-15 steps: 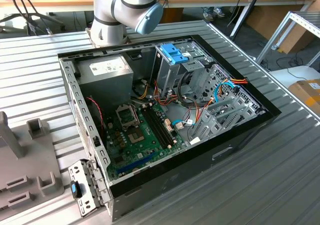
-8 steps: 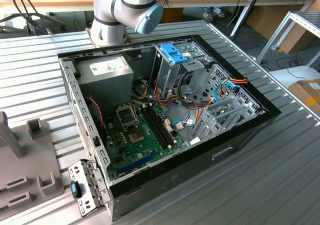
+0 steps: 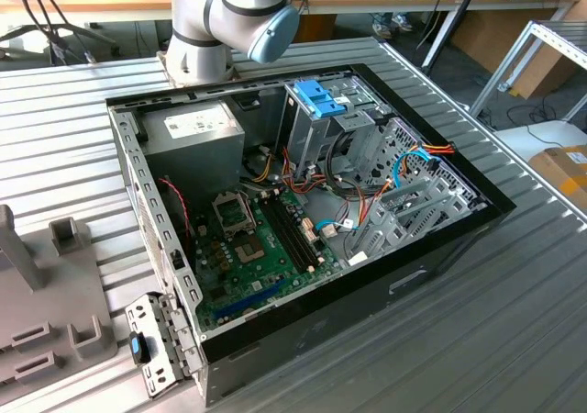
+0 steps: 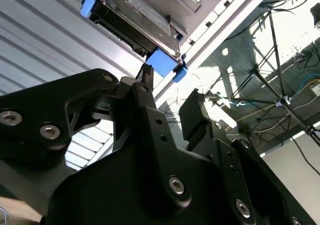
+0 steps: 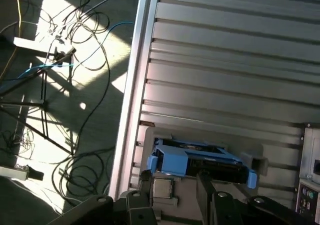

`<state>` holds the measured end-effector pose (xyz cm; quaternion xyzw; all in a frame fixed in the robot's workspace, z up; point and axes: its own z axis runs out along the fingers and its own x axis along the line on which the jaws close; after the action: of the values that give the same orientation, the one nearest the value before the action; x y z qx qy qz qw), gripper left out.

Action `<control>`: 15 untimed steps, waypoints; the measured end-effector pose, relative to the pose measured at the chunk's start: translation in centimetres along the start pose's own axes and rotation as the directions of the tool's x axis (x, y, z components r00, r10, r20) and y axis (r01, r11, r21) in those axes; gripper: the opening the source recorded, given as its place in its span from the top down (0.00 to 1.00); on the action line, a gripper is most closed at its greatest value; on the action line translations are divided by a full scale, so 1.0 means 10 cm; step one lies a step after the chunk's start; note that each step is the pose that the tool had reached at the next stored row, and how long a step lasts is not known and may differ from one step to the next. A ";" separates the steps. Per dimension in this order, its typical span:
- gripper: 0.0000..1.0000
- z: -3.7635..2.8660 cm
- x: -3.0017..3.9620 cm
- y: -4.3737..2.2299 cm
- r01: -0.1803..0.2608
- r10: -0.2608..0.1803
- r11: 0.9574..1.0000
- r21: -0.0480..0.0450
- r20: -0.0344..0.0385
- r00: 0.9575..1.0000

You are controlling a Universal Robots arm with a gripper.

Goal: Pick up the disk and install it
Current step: 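Pick up the disk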

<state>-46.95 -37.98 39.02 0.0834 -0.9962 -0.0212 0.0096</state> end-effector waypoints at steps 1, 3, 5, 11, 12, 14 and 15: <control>0.52 0.000 0.000 0.000 0.017 -0.017 1.000 0.000 -0.001 1.000; 0.52 0.001 0.000 0.000 0.065 -0.065 0.998 0.001 -0.003 0.998; 0.52 0.002 0.000 0.000 0.122 -0.122 0.993 0.002 -0.005 0.993; 0.52 0.006 0.000 0.000 0.274 -0.274 0.962 0.003 -0.013 0.962; 0.52 0.006 0.000 0.000 0.291 -0.291 0.957 0.003 -0.014 0.957; 0.52 0.008 0.000 0.000 0.357 -0.357 0.934 0.003 -0.017 0.934; 0.52 0.008 0.000 0.000 0.375 -0.375 0.927 0.003 -0.018 0.927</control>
<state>-46.95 -37.98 38.94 0.2724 -0.9619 -0.0189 0.0135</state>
